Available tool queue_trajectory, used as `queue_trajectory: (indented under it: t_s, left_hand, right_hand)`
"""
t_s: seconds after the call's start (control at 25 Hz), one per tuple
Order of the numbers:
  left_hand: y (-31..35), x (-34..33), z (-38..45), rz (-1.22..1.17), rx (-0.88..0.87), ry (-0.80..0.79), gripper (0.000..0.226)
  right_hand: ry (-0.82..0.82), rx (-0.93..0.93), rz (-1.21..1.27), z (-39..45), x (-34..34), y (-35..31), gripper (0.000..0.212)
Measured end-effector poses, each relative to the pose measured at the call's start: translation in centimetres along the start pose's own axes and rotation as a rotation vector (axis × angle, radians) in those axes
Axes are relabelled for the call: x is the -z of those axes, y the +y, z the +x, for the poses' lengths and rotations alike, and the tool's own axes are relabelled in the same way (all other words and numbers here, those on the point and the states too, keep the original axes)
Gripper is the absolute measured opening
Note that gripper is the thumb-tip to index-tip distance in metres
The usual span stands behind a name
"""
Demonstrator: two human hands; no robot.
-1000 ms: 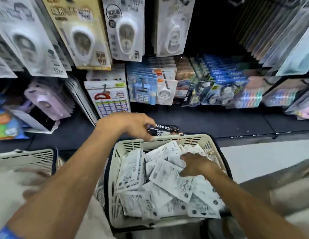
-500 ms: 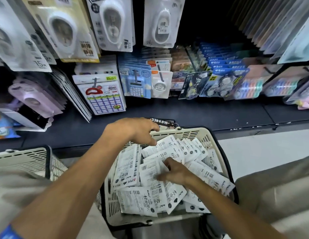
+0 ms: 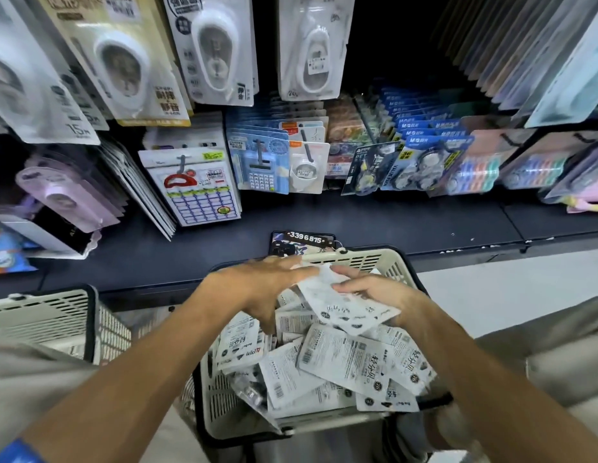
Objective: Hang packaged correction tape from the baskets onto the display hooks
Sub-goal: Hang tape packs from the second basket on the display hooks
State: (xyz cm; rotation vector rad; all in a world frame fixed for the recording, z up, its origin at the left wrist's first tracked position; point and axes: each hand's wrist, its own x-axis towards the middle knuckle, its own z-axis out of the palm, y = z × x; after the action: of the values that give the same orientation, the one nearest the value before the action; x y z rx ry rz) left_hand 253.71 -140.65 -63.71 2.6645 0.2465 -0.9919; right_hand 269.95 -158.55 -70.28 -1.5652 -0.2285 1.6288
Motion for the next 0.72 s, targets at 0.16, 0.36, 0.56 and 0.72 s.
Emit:
queue_trajectory:
  t_s: [0.16,0.36,0.56,0.72]
  left_hand:
    - [0.9,-1.2,0.1,0.021,-0.135,0.582,0.091]
    - [1.0,-0.3,-0.7,-0.62,-0.074,0.79,0.051]
    - [-0.7,-0.3,0.1,-1.055,0.145,0.707,0.068]
    - [-1.1,-1.6,0.0,-1.067,0.147,0.55,0.085]
  right_hand:
    - [-0.26,-0.01,0.387,-1.1,-1.5,-1.6,0.038]
    - [-0.18,0.035,0.119,-1.5,-2.2,-1.3,0.065]
    - [-0.058,-0.319,-1.505,-1.7,-4.3,4.6,0.099]
    - [0.065,-0.179,-1.758,-1.1,-6.0,6.8,0.075]
